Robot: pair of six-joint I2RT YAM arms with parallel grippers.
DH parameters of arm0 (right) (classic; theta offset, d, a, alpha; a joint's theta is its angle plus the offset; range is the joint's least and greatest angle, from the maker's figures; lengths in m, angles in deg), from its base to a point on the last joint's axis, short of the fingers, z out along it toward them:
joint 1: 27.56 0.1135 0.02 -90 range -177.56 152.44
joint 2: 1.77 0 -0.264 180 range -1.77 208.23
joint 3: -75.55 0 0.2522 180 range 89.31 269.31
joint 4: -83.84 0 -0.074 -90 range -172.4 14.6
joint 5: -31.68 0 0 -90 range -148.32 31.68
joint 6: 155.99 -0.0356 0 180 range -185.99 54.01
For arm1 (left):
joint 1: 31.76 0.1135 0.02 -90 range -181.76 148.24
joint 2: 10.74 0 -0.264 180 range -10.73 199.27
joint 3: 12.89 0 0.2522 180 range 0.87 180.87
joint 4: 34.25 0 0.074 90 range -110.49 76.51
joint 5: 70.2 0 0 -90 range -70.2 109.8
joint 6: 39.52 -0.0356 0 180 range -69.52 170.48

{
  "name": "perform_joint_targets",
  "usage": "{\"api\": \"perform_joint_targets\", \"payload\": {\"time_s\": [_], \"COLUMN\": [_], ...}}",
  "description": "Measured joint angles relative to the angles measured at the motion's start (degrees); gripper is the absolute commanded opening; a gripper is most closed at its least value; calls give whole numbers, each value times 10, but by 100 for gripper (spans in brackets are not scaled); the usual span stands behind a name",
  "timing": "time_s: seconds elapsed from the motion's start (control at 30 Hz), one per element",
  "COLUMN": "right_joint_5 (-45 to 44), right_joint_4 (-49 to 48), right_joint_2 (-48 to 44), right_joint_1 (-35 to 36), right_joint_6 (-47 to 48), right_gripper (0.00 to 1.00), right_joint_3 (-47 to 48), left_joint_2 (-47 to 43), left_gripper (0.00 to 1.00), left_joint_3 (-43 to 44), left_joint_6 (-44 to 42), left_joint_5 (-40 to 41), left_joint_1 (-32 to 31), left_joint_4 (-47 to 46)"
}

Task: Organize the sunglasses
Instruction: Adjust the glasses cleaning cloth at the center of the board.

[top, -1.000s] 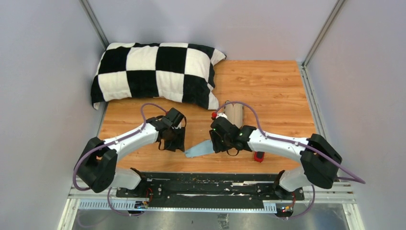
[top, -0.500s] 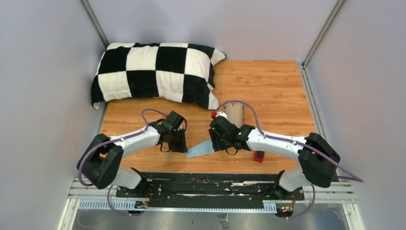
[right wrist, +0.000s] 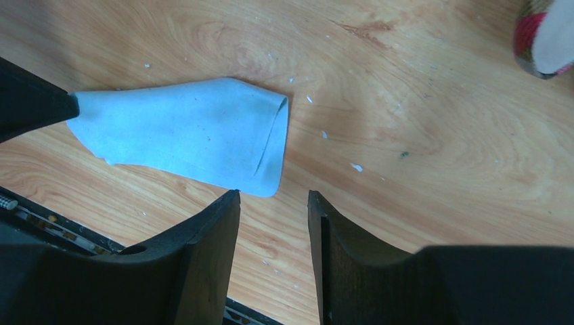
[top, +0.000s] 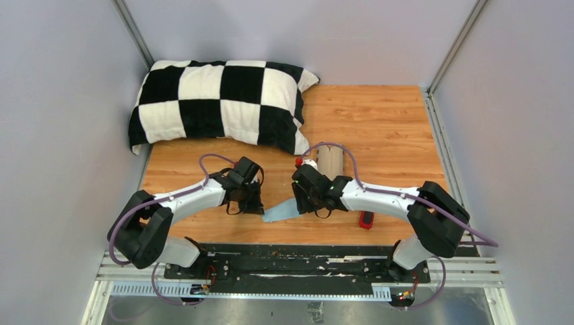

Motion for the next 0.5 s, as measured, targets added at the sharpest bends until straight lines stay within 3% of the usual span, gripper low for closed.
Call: {"api": "perform_joint_targets", "payload": {"time_s": [0.13, 0.5], "right_joint_5": [8, 39], "right_joint_4": [-17, -49], "right_joint_2": [23, 70], "right_joint_1": [0, 0], "right_joint_6": [-9, -19], "right_gripper": [45, 29], "right_joint_3": [4, 18], "left_joint_2": [0, 0], "left_gripper": [0, 0], "left_joint_3": [0, 0], "left_joint_6": [0, -3], "left_joint_5": [-2, -7], "left_joint_1": [0, 0], "left_joint_4": [0, 0]}}
